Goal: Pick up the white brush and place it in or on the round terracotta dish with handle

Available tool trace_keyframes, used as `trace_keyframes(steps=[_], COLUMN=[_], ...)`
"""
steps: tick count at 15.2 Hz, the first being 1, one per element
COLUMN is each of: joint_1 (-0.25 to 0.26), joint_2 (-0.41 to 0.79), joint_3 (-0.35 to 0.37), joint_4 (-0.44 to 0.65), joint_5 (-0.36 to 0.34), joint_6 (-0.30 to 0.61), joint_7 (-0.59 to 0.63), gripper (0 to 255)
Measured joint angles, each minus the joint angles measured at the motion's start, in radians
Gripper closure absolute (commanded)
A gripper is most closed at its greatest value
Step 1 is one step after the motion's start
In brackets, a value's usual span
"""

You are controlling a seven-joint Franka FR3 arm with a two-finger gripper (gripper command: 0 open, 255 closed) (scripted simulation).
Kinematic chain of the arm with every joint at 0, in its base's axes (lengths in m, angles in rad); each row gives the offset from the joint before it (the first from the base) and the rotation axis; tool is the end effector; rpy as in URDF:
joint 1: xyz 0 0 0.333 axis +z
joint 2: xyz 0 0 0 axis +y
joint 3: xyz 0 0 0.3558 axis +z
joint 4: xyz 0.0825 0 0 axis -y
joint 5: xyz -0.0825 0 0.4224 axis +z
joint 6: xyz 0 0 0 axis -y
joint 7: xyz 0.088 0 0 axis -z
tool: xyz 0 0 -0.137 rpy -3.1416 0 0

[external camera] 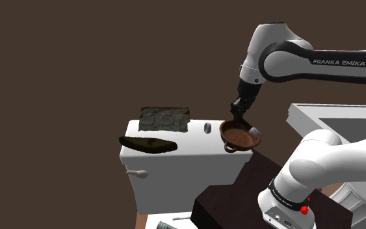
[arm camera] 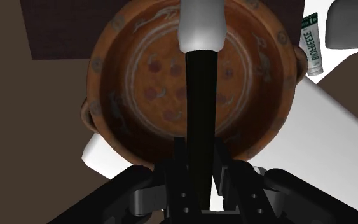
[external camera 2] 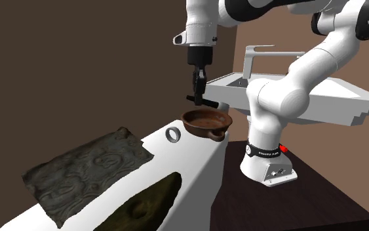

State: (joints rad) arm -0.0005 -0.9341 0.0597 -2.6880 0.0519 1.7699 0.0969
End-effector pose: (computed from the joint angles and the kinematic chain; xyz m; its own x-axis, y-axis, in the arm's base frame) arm 0.2830 0.0230 0.4790 0.9973 -0.0714 0.0150 -0.0713 -0.9974 -0.0045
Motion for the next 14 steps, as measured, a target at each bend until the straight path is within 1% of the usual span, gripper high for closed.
trace_keyframes(steps=[7, 13, 14], joint_1=[0.003, 0.003, 0.003], joint_2=[0.003, 0.008, 0.007], joint_3=[0.005, 0.005, 0.005], joint_4=[-0.099, -0.110, -0.111], joint_5=[0.005, 0.006, 0.006], joint_6=[0.102, 0.120, 0.120], joint_7=[-0.001, -0.002, -0.002], gripper=[255, 255, 0])
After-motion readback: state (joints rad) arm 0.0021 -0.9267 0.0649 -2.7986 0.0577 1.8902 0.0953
